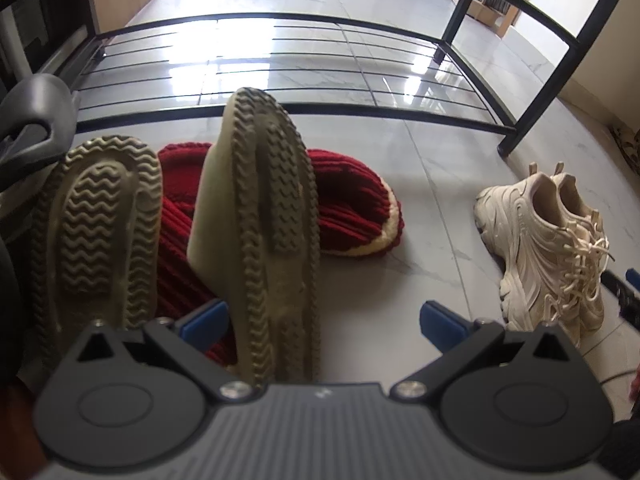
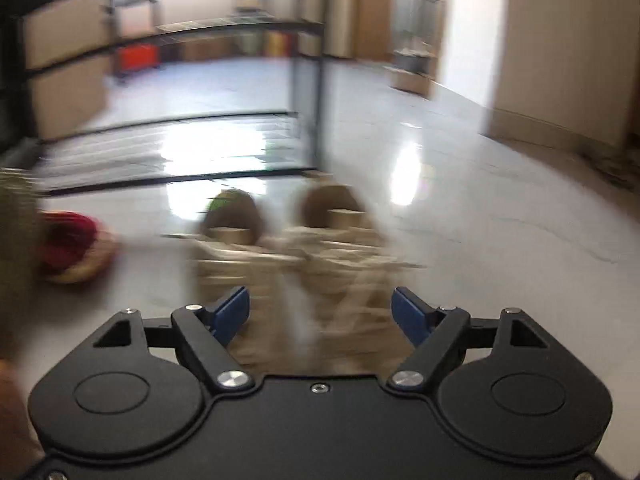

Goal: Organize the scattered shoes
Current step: 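Lift the pair of cream sneakers off the floor with the right gripper, then hold the pair by the heels with the right gripper and carry toward the rack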

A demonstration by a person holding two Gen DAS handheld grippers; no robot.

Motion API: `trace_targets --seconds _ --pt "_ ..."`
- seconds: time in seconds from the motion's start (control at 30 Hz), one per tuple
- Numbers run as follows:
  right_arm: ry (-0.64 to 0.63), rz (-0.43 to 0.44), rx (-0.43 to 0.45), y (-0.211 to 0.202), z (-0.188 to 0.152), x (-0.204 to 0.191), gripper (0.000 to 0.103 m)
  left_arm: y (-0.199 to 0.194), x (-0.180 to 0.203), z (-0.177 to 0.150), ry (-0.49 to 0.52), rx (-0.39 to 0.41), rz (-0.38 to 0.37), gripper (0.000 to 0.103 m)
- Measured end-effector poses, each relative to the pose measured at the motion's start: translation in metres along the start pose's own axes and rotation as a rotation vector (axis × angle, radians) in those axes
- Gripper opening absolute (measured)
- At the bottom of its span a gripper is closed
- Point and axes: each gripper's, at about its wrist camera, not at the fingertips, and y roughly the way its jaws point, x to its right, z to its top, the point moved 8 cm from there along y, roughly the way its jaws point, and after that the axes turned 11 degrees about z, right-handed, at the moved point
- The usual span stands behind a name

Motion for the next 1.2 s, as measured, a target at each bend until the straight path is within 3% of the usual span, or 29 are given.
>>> trace_targets --seconds 0.17,0.27,0.3,0.47,0.83,1.0,1.2 --pt "0.012 -0.005 -0.101 0.032 -0.01 0.019 0.078 0.006 0.0 -0.002 0.002 -0.013 0.009 0.102" --pt "0.04 0.007 -0.129 0.048 -0.014 0.024 0.091 0.011 -0.001 -0.004 0.003 -0.03 0.017 0.102" --pt "0.054 0.013 -0.136 0.05 -0.016 0.024 0.091 0.012 -0.001 -0.005 0.003 -0.034 0.018 0.102" --pt "0.089 0.03 -0.171 0.061 -0.026 0.024 0.079 0.012 -0.002 -0.003 0.001 -0.033 0.021 0.102" --pt "-0.002 0.077 -0.206 0.029 -0.053 0.0 0.076 0.01 0.0 -0.004 0.001 -0.033 0.009 0.102" --pt "0.041 0.064 -0.205 0.022 -0.043 -0.002 0.076 0.005 0.0 -0.002 -0.005 -0.022 0.0 0.102" --pt "0.05 0.091 -0.076 -0.011 0.009 -0.02 0.074 0.0 0.001 0.001 -0.015 -0.013 -0.023 0.102"
